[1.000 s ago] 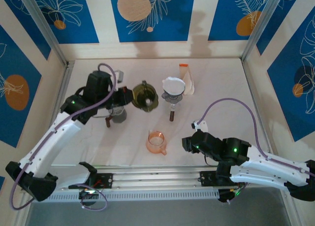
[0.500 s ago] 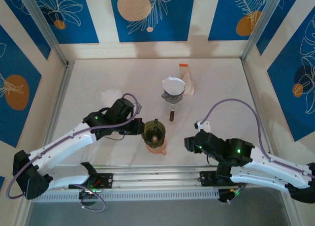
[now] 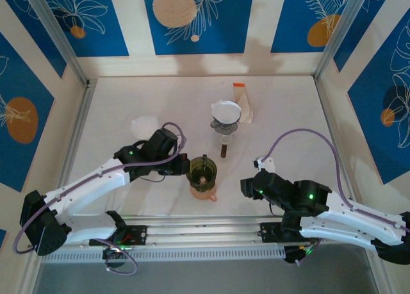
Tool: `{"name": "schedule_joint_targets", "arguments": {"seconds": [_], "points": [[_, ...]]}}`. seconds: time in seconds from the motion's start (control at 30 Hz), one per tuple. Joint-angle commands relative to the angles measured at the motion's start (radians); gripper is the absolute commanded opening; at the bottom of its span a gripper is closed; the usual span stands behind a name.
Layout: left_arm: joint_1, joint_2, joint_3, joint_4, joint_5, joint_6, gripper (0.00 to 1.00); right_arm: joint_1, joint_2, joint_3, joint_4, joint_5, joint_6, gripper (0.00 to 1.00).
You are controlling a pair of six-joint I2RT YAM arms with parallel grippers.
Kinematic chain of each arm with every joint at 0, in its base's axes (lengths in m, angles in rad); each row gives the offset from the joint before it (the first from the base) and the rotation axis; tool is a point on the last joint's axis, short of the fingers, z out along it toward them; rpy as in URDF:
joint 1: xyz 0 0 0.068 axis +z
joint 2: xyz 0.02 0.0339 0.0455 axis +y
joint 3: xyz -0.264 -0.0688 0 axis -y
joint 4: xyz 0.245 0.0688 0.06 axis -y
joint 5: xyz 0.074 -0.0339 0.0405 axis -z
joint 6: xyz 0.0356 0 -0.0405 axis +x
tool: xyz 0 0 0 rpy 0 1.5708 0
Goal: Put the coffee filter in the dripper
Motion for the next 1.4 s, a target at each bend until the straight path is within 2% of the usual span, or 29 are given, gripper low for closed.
{"name": "schedule_joint_targets", "arguments": {"seconds": [0.0, 0.13, 0.27, 0.47, 0.6, 0.73, 0.83, 0.93, 1.07, 1.2, 1.37], "points": [[-0.011, 0.006, 0.03, -0.011, -0.005, 0.021, 0.0, -0.003, -0.014, -0.018, -0.012, 0.012, 0.026, 0.61], [-0.011, 0.011, 0.018, -0.001, 0.007, 0.016, 0.0, -0.003, -0.014, -0.018, -0.006, 0.013, 0.019, 0.61], [-0.012, 0.0, 0.014, 0.009, 0.005, 0.01, 0.24, -0.004, -0.014, -0.017, -0.005, 0.011, 0.019, 0.61], [-0.012, -0.013, 0.022, 0.014, 0.006, 0.003, 0.44, -0.005, -0.012, -0.02, -0.003, 0.008, 0.024, 0.61], [-0.011, -0.037, 0.043, 0.008, 0.0, 0.001, 0.67, -0.005, -0.012, -0.019, 0.001, 0.005, 0.025, 0.61], [-0.011, -0.087, 0.088, 0.001, -0.035, 0.019, 0.82, -0.007, -0.008, -0.023, 0.018, 0.0, 0.027, 0.61], [-0.011, -0.145, 0.1, 0.017, -0.088, 0.038, 0.99, -0.018, 0.011, -0.029, 0.064, -0.011, 0.017, 0.62], [-0.012, -0.208, 0.083, 0.034, -0.162, 0.074, 1.0, -0.048, 0.06, -0.016, 0.105, -0.015, 0.004, 0.62], [-0.013, -0.321, 0.014, 0.057, -0.272, 0.119, 1.0, -0.147, 0.157, 0.029, 0.136, -0.025, -0.029, 0.62], [-0.011, -0.464, -0.112, 0.09, -0.362, 0.121, 1.0, -0.34, 0.201, 0.052, 0.237, -0.145, -0.118, 0.55], [-0.011, -0.581, -0.238, 0.095, -0.384, 0.086, 1.0, -0.623, 0.272, 0.12, 0.325, -0.297, -0.205, 0.45]]}}
